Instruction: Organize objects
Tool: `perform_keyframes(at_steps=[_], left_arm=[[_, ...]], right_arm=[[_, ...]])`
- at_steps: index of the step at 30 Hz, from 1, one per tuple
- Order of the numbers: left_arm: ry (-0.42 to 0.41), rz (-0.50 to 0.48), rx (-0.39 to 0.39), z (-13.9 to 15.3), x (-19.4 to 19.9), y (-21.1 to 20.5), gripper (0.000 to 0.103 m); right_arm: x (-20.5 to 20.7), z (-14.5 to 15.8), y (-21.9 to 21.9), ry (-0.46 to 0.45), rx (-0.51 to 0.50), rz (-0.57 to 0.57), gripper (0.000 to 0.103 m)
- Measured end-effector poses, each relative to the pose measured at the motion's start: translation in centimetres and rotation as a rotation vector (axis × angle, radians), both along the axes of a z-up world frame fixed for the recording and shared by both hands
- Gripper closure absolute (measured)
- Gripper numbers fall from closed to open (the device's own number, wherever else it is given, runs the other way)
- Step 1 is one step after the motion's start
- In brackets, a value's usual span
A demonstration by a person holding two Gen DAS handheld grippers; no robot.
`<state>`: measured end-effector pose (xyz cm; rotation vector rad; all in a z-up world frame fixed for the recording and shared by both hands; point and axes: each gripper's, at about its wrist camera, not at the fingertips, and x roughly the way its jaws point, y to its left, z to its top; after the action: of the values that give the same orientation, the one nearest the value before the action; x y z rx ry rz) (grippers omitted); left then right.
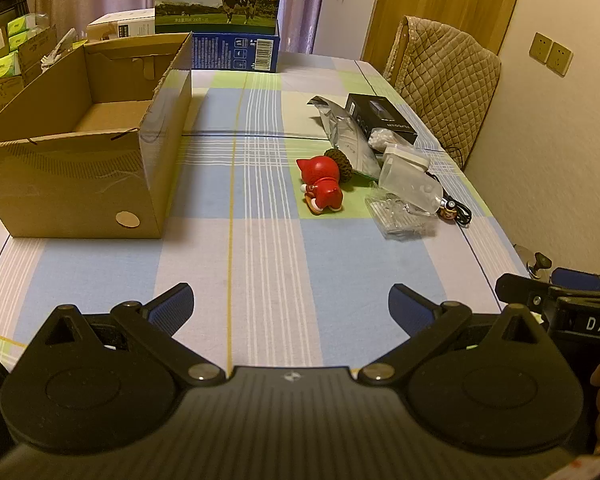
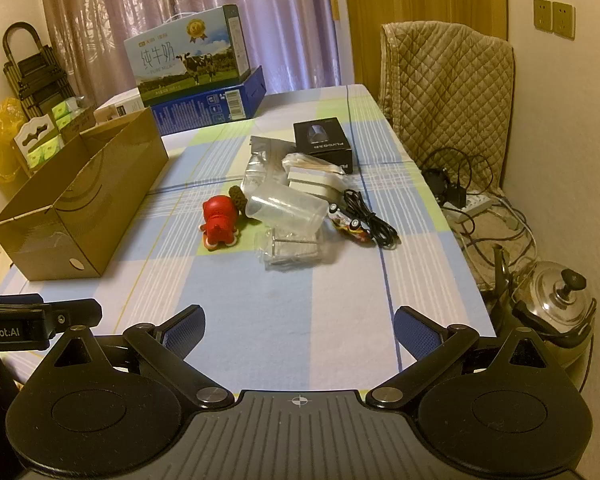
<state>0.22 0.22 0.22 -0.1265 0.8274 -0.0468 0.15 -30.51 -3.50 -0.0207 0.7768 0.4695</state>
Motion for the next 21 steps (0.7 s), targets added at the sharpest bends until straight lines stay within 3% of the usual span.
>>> perform_keyframes(at_steps=[21], left_arm=[[0.004,-0.002,-0.007,-0.13,0.53,0.21,0.001]], right_arm=[[0.03,-0.05,-0.09,0.009,-0.002,0.019,0.004]])
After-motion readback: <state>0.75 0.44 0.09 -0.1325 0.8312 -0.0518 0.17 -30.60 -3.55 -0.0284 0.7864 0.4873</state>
